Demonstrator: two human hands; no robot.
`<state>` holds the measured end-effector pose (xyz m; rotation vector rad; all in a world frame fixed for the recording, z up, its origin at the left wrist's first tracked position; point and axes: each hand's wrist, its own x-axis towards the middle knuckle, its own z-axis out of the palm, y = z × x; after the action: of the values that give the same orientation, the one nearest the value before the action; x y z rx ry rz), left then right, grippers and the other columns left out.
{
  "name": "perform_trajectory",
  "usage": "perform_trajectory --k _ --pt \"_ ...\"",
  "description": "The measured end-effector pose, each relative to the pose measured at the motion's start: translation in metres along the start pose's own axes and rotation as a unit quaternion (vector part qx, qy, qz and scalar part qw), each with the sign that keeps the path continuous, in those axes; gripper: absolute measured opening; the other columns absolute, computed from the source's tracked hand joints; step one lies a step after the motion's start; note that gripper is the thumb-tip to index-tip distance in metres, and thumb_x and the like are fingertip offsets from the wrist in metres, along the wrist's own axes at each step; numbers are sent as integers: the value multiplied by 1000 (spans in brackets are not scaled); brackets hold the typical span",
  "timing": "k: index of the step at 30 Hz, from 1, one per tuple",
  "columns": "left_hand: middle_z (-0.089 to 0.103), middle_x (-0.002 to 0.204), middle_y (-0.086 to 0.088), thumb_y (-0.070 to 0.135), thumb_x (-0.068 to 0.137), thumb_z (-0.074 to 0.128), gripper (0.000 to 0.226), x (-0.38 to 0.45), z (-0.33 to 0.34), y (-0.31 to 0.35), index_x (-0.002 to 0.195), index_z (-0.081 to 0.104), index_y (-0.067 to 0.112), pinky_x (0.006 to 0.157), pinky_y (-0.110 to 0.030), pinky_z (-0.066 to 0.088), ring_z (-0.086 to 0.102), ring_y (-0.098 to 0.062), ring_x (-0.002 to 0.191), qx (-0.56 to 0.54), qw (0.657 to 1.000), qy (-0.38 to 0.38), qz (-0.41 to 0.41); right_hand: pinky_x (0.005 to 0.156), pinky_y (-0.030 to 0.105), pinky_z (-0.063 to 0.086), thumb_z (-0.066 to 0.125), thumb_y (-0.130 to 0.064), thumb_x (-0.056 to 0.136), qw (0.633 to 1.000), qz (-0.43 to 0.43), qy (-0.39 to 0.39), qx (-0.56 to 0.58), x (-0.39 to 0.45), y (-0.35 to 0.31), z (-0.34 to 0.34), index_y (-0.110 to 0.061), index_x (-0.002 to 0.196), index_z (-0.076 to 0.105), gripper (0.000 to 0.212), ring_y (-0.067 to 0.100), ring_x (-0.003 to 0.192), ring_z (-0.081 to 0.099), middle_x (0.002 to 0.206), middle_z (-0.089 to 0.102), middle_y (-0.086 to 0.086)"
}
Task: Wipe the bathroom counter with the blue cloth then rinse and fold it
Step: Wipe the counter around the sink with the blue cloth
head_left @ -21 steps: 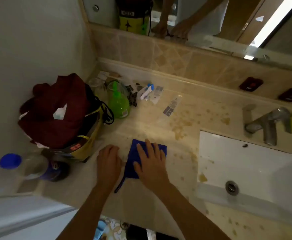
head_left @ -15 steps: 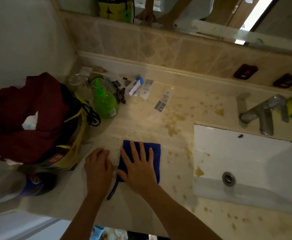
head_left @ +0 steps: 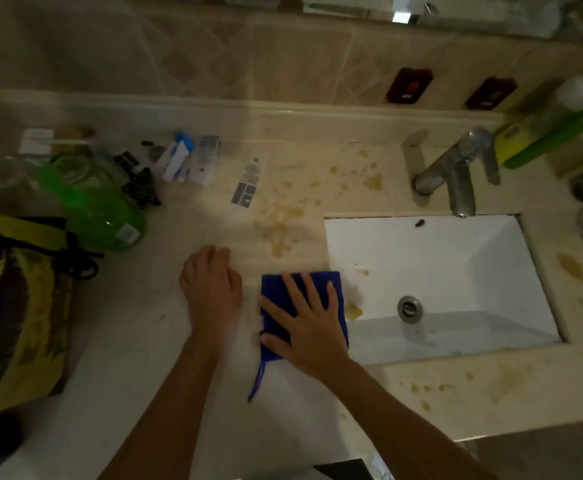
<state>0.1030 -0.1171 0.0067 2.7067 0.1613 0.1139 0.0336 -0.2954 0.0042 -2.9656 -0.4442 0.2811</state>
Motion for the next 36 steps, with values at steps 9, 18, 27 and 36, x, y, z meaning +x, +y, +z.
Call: perform_trajectory --k 9,18,27,36 --pt "52 130 -16 21 93 53 29 7 11 3 121 58 14 98 -51 37 44 -36 118 84 996 1 -18 118 65 22 32 -67 98 1000 2 8 16 19 4 -1 -42 154 28 62 38 153 17 167 23 6" --pt "55 126 -13 21 89 57 29 6 9 3 116 63 12 95 -49 36 45 -35 117 52 998 25 -28 116 69 18 40 -70 93 994 -106 30 -3 80 49 -11 -43 150 39 63 36 151 26 163 33 -2" --pt "56 127 -8 27 89 45 32 6 9 3 115 59 14 98 -44 36 45 -28 117 0 999 21 -43 117 71 10 40 -57 96 983 -165 79 7 137 30 -9 -40 146 47 53 39 149 27 161 39 0" --pt "53 127 -9 32 89 46 36 8 8 6 119 57 14 98 -46 39 45 -30 118 49 998 1 -48 118 68 15 39 -52 96 991 32 129 -1 153 50 -14 -35 149 45 55 36 151 26 162 36 3"
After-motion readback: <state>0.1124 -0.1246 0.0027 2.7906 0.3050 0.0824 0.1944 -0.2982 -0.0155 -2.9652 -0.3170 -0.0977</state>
